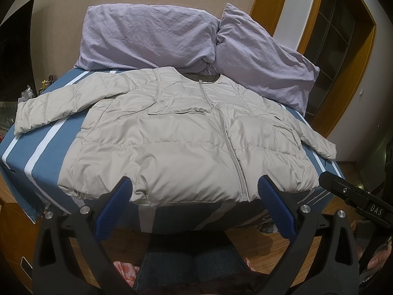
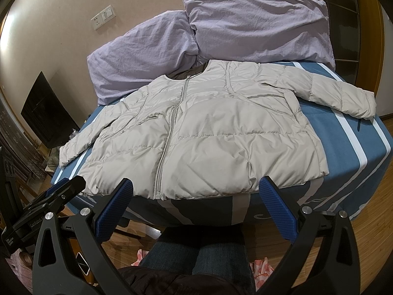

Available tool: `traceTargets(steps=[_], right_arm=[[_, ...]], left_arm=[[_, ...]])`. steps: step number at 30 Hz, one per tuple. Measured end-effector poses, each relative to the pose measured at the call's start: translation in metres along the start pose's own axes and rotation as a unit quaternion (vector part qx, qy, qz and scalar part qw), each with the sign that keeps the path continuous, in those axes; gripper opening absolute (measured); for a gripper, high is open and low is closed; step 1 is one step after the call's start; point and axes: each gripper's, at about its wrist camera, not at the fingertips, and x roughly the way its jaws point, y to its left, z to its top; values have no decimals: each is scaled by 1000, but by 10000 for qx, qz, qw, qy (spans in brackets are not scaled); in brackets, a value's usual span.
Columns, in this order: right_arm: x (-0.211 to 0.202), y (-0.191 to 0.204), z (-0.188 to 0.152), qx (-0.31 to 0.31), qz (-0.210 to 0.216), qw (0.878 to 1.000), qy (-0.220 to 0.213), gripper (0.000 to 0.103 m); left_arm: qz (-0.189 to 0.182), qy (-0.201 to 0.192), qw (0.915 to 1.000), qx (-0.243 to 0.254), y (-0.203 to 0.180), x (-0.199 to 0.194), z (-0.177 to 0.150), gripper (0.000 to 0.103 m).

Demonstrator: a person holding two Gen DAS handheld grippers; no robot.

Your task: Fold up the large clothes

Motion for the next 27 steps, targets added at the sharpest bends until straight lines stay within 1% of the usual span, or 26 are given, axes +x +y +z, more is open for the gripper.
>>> traceTargets(steps=[8, 15, 21, 27], right_arm=[[1, -2, 1, 6, -15, 10000, -4, 102], [9, -12, 9, 83, -167, 9998, 2, 102], [25, -35, 24, 243, -530, 9983, 10, 102], [50, -78, 51, 573, -1080, 9925, 36, 102]], left_arm=[[7, 2, 10000, 0, 0, 0, 0, 101], [47, 84, 10000, -11, 2, 5, 2, 101], [180, 176, 9997, -67, 11, 33, 19, 101], [483, 271, 9984, -74, 20, 67, 46, 101]])
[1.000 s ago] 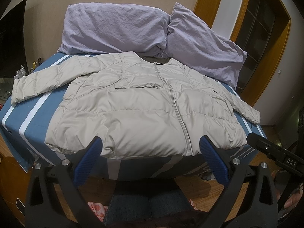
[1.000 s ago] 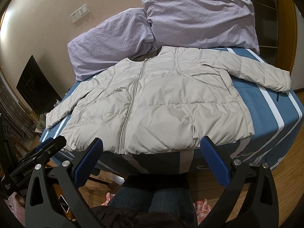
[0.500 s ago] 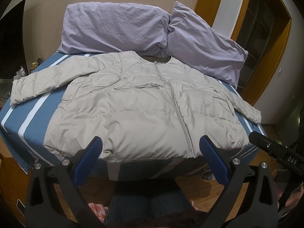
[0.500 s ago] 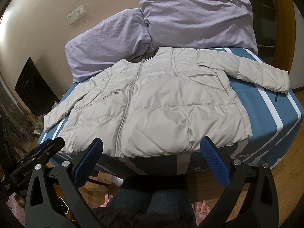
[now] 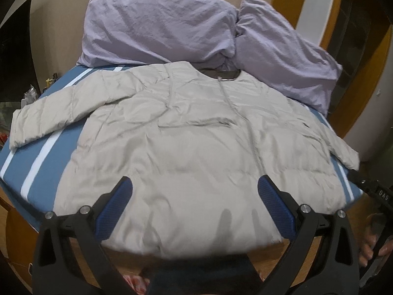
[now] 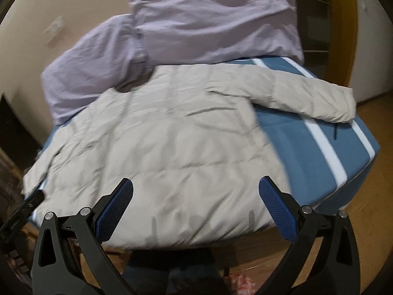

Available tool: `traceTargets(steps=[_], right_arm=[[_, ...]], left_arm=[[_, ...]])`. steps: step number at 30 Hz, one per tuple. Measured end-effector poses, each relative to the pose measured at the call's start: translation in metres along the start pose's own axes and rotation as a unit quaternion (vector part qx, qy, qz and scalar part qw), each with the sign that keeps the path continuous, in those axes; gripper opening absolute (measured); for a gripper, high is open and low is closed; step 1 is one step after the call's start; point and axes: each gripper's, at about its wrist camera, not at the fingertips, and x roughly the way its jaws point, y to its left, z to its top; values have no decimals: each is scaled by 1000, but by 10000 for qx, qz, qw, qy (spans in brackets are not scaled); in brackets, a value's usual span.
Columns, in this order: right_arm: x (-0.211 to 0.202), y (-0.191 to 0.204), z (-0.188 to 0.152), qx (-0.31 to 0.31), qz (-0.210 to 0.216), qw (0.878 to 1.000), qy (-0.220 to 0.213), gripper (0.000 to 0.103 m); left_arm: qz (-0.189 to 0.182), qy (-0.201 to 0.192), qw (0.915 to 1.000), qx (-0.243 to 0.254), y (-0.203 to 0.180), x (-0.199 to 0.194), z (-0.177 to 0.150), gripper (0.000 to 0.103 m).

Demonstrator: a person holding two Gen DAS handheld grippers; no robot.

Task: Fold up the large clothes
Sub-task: 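Grasp the jacket's sleeve cuff with the right gripper and lift it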

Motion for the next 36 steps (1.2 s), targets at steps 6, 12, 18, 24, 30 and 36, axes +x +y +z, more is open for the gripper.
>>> traceTargets(steps=[6, 12, 18, 24, 30, 36], right_arm=[[31, -50, 39, 402, -825, 9957, -135, 102], [48, -122, 82, 896, -1830, 9780, -452, 102], [70, -195, 111, 1371, -2677, 9533, -283, 93], [83, -244, 114, 1820, -2928, 9386, -101, 88], [101, -267, 103, 2180, -2755, 9360, 213, 82], [105, -267, 93, 2250, -2332, 9460, 95, 62]], left_arm=[[451, 79, 9989, 16, 11, 40, 35, 101], [1078, 34, 9941, 123, 21, 75, 66, 101], [1565, 158, 9873, 215, 28, 112, 77, 101], [1559, 471, 9865, 166, 36, 141, 69, 101], [1453, 494, 9881, 39, 41, 148, 66, 101], [1385, 544, 9889, -35, 42, 152, 64, 101]])
